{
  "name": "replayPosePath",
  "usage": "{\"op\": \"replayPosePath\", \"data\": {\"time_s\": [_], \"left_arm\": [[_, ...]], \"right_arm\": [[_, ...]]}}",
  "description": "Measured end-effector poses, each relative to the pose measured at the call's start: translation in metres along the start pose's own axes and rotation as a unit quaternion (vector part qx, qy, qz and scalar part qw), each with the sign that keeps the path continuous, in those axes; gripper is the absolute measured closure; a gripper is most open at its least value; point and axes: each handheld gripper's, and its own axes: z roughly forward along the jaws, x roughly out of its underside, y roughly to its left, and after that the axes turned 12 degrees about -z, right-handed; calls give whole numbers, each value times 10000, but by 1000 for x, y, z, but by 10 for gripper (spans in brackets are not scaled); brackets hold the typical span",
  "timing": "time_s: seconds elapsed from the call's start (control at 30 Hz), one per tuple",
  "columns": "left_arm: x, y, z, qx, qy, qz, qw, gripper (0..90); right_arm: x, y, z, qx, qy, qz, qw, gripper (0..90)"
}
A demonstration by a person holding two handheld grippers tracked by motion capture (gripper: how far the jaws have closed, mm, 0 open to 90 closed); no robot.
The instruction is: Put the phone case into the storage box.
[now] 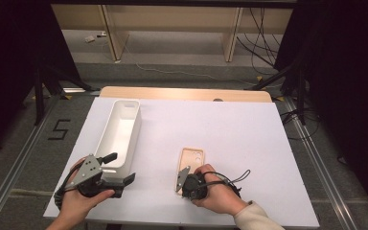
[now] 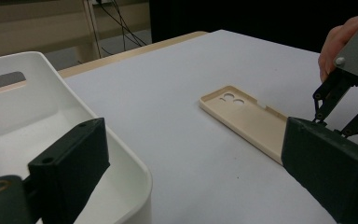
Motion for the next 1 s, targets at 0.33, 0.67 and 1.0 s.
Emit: {"op": "replayPosePath", "data": {"time_s": [0.33, 0.67, 1.0], "left_arm": [[0, 0, 0, 7, 2, 47, 10000, 69], [0, 0, 0, 15, 5, 45, 10000, 68], [0, -1, -1, 0, 7, 22, 10000, 69]], "right_arm": [[-1, 1, 0, -13, 0, -66, 10000, 843], [0, 0, 0, -25, -13, -108, 9999, 851], [1, 1, -1, -41, -32, -67, 10000, 867]]}}
